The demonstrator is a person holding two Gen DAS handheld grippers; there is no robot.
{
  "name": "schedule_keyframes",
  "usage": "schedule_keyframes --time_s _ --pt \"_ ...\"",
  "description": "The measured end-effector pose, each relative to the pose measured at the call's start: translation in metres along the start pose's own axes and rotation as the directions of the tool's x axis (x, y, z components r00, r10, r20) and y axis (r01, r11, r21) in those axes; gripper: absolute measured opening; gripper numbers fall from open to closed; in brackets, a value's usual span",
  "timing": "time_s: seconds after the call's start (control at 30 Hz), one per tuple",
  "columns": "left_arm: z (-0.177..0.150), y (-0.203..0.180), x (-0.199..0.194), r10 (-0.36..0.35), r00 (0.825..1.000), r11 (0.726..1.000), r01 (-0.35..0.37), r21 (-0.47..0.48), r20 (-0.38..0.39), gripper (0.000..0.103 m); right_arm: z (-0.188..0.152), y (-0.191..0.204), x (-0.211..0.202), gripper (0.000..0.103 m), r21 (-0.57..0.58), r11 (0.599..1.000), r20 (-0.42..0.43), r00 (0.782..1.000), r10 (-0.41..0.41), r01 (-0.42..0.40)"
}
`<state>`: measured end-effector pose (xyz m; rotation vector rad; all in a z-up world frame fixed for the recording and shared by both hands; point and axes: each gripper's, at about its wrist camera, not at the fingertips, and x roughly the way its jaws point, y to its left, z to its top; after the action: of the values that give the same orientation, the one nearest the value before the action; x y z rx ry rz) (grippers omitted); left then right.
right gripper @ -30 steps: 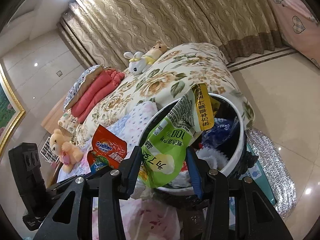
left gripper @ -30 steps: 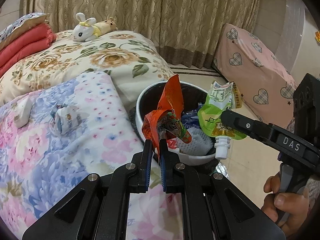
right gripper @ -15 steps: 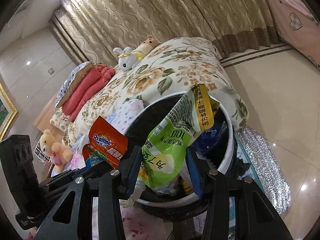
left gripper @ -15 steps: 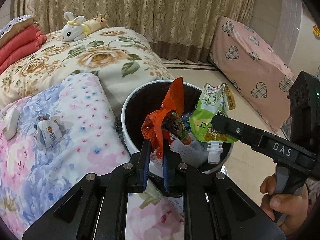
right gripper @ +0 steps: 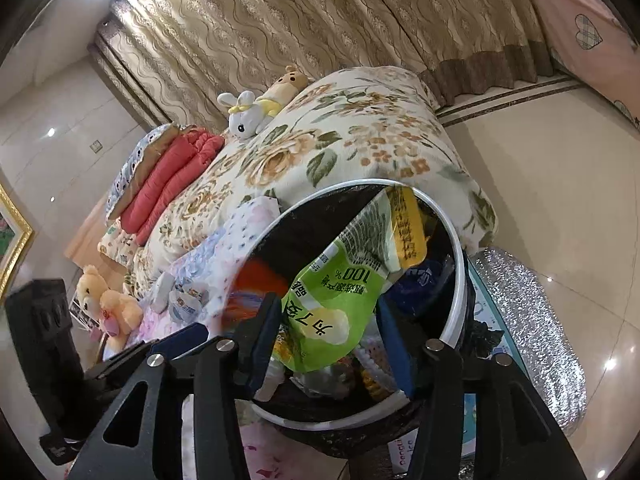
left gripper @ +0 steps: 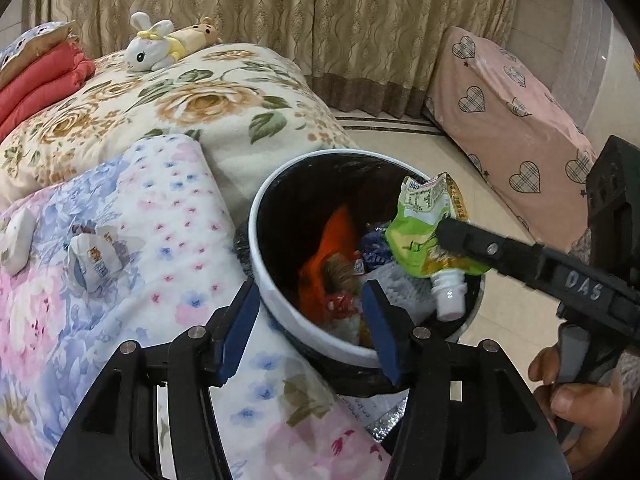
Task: Collect trash
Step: 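Open both tools to drop the wrapper and pouch into the bin, then move both tools back over the bed toward the foam block and crumpled paper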
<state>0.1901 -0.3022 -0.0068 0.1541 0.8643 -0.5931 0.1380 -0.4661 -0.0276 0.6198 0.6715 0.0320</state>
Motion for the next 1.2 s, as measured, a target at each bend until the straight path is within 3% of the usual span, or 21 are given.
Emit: schedule_keyframes --time_s 0.2,0.5,0.67,1.2 --pt "-0.015 0.013 -0.011 -0.01 1.0 0.999 0.01 -0.043 0.007 0.059 -0.001 0.001 -0.005 0.075 0.016 1.0 0.019 1.0 0.004 -0.004" --pt "-0.042 0.053 -0.037 0.013 0.999 0.986 -0.006 -0.165 0.039 0.059 -0.011 0.021 -0.005 0.078 0.005 1.0 0.018 1.0 0.016 -0.016" --pt "-0.059 0.081 -0.05 0.055 0.997 0.974 -0.043 -0.224 0.046 0.06 -0.024 0.05 -0.002 0.082 -0.059 0.998 0.016 0.999 0.028 -0.027" --pt "-0.107 0.171 -0.084 0.195 0.98 0.907 -0.166 -0.387 0.036 0.06 -0.072 0.136 0.038 0.092 -0.238 0.967 -0.079 0.994 0.077 -0.093"
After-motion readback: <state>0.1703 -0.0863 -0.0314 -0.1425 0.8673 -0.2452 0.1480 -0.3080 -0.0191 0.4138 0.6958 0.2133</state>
